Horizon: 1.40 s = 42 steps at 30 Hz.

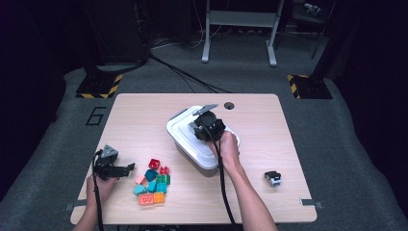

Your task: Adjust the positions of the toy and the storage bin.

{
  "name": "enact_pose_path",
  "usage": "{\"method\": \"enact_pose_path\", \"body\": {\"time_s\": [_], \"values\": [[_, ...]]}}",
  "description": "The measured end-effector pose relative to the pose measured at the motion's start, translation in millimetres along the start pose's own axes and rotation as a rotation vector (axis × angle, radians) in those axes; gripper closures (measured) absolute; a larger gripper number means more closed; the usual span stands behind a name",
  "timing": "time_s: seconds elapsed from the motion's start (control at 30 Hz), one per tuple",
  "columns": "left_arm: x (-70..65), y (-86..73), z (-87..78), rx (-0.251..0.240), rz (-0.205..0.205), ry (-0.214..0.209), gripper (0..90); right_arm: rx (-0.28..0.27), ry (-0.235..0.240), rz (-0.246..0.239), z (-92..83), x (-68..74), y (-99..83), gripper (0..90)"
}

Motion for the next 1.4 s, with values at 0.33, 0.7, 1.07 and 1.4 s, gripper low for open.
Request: {"method": "enact_pose_path", "body": {"time_s": [0.33,0.7,1.07,1.4], "values": [[-0.1,0.0,0.0,0.000,0.001,0.000,9.5,0.018,-0.028,0.055,-1.2,8.0,-1.6,67.0],[0.2,-0.2,-0.4,0.002,0.002,0.004,9.6,-0.007,0.012,0.103,-1.5,10.1,-1.2,67.4],[0.1,0.1,0.0,-0.003,0.001,0.002,9.5,-0.006,0.055,0.142,-6.5,18.2,-3.1,67.5],[0.1,0.0,-0.1,0.000,0.002,0.002,9.5,-0.011,0.049,0.166,-8.8,26.8,-3.0,67.4]]}}
Point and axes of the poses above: each handheld gripper's, and its own axes: z roughly forward along the jaws, y roughly out of its top, x roughly to its left, the point moved 9 cm from there along z, roughly forward along the jaws, and after that the axes turned 6 degrees about -z, right-handed, at the moved point
